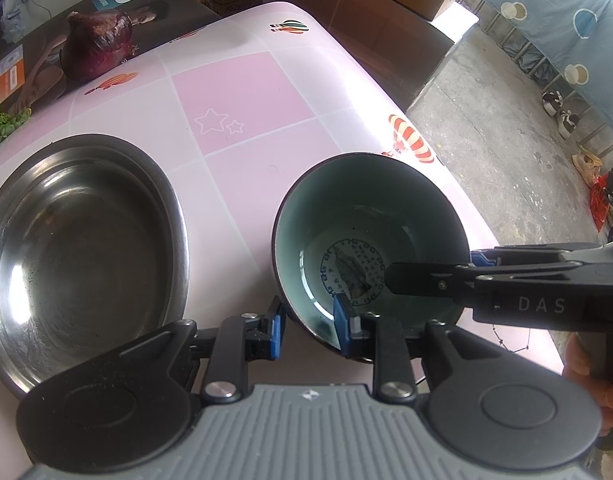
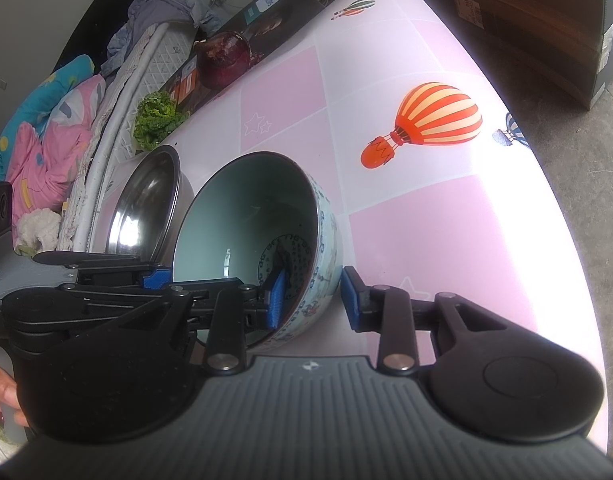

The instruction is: Organize plates and bowls

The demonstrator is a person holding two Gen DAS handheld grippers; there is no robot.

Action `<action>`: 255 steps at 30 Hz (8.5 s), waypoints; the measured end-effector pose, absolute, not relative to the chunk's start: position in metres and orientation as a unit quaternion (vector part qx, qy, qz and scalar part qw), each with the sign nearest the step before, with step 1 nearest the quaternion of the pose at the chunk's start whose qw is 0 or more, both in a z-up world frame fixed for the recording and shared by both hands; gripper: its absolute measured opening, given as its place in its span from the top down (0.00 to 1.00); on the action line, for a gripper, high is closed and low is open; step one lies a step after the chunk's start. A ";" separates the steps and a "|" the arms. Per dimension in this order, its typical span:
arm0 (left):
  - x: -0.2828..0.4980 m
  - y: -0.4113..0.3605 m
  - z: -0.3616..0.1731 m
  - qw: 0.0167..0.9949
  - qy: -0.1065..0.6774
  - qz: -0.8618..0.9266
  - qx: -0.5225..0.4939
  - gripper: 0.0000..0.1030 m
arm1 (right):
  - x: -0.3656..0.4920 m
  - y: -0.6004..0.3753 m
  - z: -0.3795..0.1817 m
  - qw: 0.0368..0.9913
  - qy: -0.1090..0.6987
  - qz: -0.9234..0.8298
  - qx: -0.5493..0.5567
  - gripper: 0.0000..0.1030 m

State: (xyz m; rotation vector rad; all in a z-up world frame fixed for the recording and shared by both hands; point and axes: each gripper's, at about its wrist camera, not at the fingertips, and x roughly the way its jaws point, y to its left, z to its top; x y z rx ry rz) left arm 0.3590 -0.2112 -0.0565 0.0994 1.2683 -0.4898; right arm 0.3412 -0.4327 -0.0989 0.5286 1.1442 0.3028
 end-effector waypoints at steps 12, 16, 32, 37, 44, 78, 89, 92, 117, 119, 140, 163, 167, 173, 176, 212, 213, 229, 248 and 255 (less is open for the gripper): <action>0.357 -0.211 -0.055 0.775 0.589 -0.225 0.044 0.74 | 0.343 -0.431 -0.097 0.798 0.531 0.139 0.248 0.72; 0.356 -0.211 -0.048 0.779 0.583 -0.227 0.044 0.74 | 0.344 -0.432 -0.090 0.802 0.526 0.138 0.247 0.72; 0.346 -0.161 0.010 0.811 0.543 -0.219 0.003 0.73 | 0.347 -0.393 -0.017 0.828 0.493 0.158 0.217 0.73; 0.349 -0.118 0.027 0.829 0.527 -0.188 -0.009 0.73 | 0.366 -0.350 0.001 0.828 0.487 0.189 0.202 0.73; 0.373 -0.064 0.007 0.831 0.538 -0.138 -0.031 0.73 | 0.406 -0.288 -0.022 0.805 0.515 0.219 0.196 0.73; 0.280 0.015 0.082 0.909 0.401 -0.106 -0.037 0.12 | 0.331 -0.282 0.026 0.869 0.409 0.203 0.190 0.30; 0.121 0.098 0.079 0.928 0.358 -0.057 -0.083 0.04 | 0.153 -0.284 0.045 0.900 0.356 0.171 0.185 0.22; 0.080 0.125 0.061 0.930 0.353 -0.020 -0.103 0.04 | 0.119 -0.263 0.034 0.893 0.364 0.182 0.193 0.22; 0.022 0.170 -0.055 0.900 0.419 0.041 -0.115 0.27 | 0.064 -0.114 -0.065 0.828 0.481 0.231 0.168 0.40; 0.024 0.171 -0.059 0.896 0.426 0.037 -0.119 0.33 | 0.066 -0.111 -0.068 0.826 0.484 0.230 0.173 0.44; 0.018 0.169 -0.062 0.878 0.455 -0.011 -0.146 0.64 | 0.064 -0.103 -0.067 0.821 0.492 0.245 0.156 0.64; -0.026 0.142 -0.058 0.866 0.477 -0.065 -0.138 0.64 | 0.025 -0.140 -0.064 0.810 0.507 0.251 0.155 0.62; -0.029 0.139 -0.059 0.863 0.479 -0.071 -0.140 0.64 | 0.022 -0.147 -0.065 0.809 0.509 0.248 0.159 0.62; -0.029 0.133 -0.060 0.862 0.481 -0.076 -0.138 0.64 | 0.020 -0.151 -0.064 0.810 0.507 0.245 0.163 0.61; -0.029 0.133 -0.061 0.861 0.482 -0.077 -0.140 0.64 | 0.020 -0.151 -0.064 0.810 0.507 0.244 0.165 0.61; -0.026 0.132 -0.062 0.861 0.481 -0.078 -0.148 0.55 | 0.023 -0.154 -0.063 0.809 0.507 0.244 0.168 0.61; -0.026 0.132 -0.062 0.861 0.481 -0.078 -0.147 0.55 | 0.023 -0.154 -0.063 0.809 0.507 0.244 0.169 0.61; -0.025 0.131 -0.061 0.861 0.481 -0.077 -0.147 0.54 | 0.023 -0.155 -0.063 0.809 0.507 0.244 0.170 0.61; -0.013 0.137 -0.063 0.874 0.468 -0.047 -0.123 0.64 | 0.024 -0.152 -0.069 0.820 0.494 0.236 0.166 0.63; -0.009 0.138 -0.065 0.877 0.466 -0.027 -0.114 0.84 | 0.025 -0.152 -0.072 0.824 0.490 0.235 0.160 0.77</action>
